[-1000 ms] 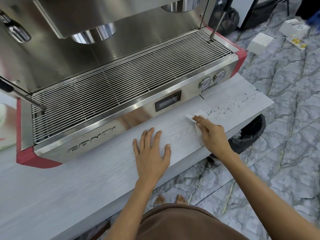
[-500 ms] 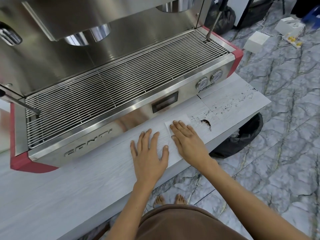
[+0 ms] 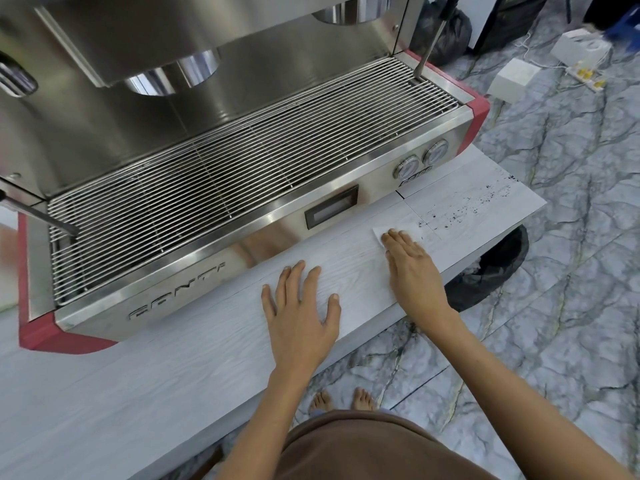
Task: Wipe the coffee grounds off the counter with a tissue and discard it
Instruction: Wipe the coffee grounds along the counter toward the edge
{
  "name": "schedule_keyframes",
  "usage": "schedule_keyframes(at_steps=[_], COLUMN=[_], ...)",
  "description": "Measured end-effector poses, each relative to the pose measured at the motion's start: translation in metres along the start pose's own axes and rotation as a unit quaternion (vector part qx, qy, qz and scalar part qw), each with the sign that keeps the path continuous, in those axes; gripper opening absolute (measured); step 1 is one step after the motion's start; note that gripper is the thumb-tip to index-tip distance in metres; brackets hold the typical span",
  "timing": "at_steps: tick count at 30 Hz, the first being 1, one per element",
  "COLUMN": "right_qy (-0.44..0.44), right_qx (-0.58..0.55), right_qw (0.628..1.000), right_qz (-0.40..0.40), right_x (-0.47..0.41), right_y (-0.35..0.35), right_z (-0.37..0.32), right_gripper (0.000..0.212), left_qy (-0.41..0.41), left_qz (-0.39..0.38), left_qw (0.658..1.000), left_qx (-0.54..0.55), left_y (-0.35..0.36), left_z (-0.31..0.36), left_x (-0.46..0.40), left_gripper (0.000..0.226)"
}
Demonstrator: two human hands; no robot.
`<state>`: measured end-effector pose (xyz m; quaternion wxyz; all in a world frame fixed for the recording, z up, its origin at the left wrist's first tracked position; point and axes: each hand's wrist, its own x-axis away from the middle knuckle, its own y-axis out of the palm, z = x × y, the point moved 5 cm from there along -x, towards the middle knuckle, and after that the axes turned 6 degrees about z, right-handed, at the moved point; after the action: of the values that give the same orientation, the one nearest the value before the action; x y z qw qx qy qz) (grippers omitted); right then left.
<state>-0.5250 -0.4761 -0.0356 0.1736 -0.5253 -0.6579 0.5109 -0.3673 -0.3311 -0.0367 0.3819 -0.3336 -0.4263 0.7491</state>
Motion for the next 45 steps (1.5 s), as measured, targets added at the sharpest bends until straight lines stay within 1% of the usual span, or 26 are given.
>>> schedule_keyframes(at_steps=[5,9,12,15,18,22,29,37,41,44,45], right_qy=[0.015,0.011,-0.003,0.019,0.016,-0.019,-0.02,0.013,0.008,-0.007,-0.013], right_qx=[-0.038,-0.099,-0.119,-0.128,-0.119,-0.064,-0.044,-0.057,-0.071,-0.083,-0.087], right_qw=[0.999,0.995,0.992,0.991,0.993,0.998,0.998,0.997,0.996,0.993,0.993], right_qz=[0.029,0.032,0.043,0.039,0.016,-0.006,0.05,0.043,0.06,0.086,0.082], right_x=[0.001,0.006,0.012,0.017,0.02,0.021,0.019,0.007,-0.001,-0.003,-0.004], right_y=[-0.017,-0.024,-0.028,-0.029,-0.026,-0.014,-0.011,-0.021,-0.032,-0.043,-0.045], right_z=[0.004,-0.001,-0.009,-0.007,-0.007,-0.011,-0.012,0.003,0.007,0.003,0.003], right_gripper=[0.027,0.028,0.029,0.031,0.035,0.038,0.029,0.025,0.021,0.023,0.024], left_qy=[-0.001,-0.001,-0.001,-0.001,0.004,0.009,0.021,0.033,0.027,0.021,0.014], left_qz=[0.002,0.007,0.006,0.004,0.006,0.005,-0.006,-0.011,-0.011,-0.009,-0.011], left_qw=[1.0,1.0,1.0,1.0,1.0,1.0,1.0,0.999,1.0,1.0,1.0], left_qx=[-0.004,-0.001,0.001,0.003,0.006,0.007,0.004,0.005,0.006,0.012,0.016], left_y=[0.001,0.001,0.002,0.002,0.002,0.002,0.004,0.004,0.003,0.003,0.003], left_z=[0.001,0.0,0.0,0.0,0.0,-0.001,-0.003,-0.005,-0.004,-0.004,-0.003], left_x=[-0.001,-0.001,-0.001,-0.001,-0.001,-0.001,0.0,0.001,0.001,0.0,-0.002], left_gripper=[0.054,0.053,0.053,0.053,0.053,0.055,0.056,0.056,0.057,0.058,0.059])
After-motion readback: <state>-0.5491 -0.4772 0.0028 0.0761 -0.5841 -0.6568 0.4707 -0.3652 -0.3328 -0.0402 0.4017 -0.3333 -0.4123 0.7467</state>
